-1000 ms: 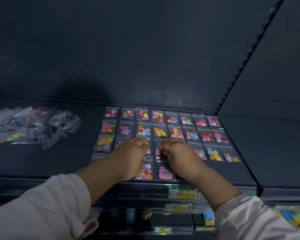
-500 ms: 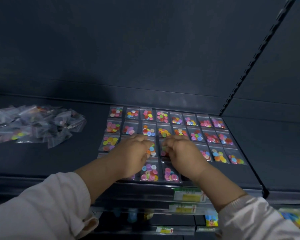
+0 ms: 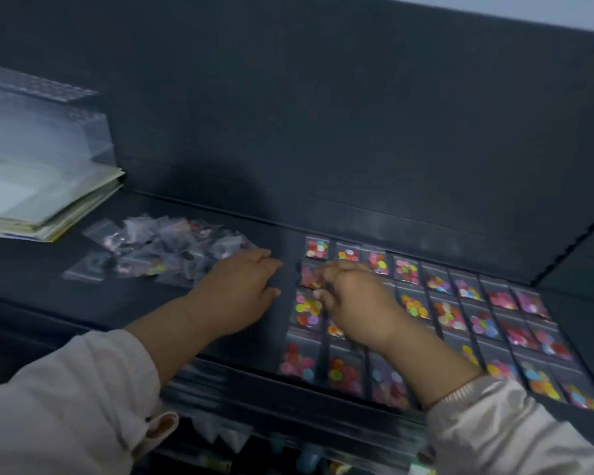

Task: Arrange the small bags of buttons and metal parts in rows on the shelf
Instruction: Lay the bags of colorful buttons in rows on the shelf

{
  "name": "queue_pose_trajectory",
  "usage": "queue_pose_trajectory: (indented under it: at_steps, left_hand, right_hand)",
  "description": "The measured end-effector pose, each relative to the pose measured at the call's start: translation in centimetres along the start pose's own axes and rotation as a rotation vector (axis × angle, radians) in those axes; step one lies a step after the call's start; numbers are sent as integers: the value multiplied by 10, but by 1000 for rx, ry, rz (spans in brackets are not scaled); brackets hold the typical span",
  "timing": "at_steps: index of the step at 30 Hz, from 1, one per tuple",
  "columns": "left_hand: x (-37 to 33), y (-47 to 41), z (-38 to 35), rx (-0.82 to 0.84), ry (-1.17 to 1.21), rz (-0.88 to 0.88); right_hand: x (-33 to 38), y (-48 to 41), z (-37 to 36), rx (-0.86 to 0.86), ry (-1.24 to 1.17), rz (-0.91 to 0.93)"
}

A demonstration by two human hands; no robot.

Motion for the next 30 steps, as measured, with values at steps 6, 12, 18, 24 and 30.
queue_pose_trajectory:
  at_steps: [6, 12, 18, 24, 30]
  left_hand:
    - [58, 19, 29, -32, 44, 75]
    - [129, 26, 43, 4, 81, 170]
    - [183, 18, 52, 25, 101, 209]
    - [209, -12, 59, 44, 145, 204]
    - [230, -50, 67, 60, 197, 226]
  right_hand:
    - [56, -58, -2, 28, 18, 72]
    - [97, -112, -13, 81, -57, 80]
    - [115, -155, -21, 86, -89, 32]
    - [121, -181, -44, 237, -84, 36]
    - [113, -194, -26, 51, -294, -88]
Point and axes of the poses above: each hand's wrist, its own y-axis away from the middle knuckle, its own z-axis out of the back of the hand, x = y × z, the point moved 5 cm from there along -y, towards the middle knuckle, and after that the axes turned 14 degrees about x, right-handed, at the moved point
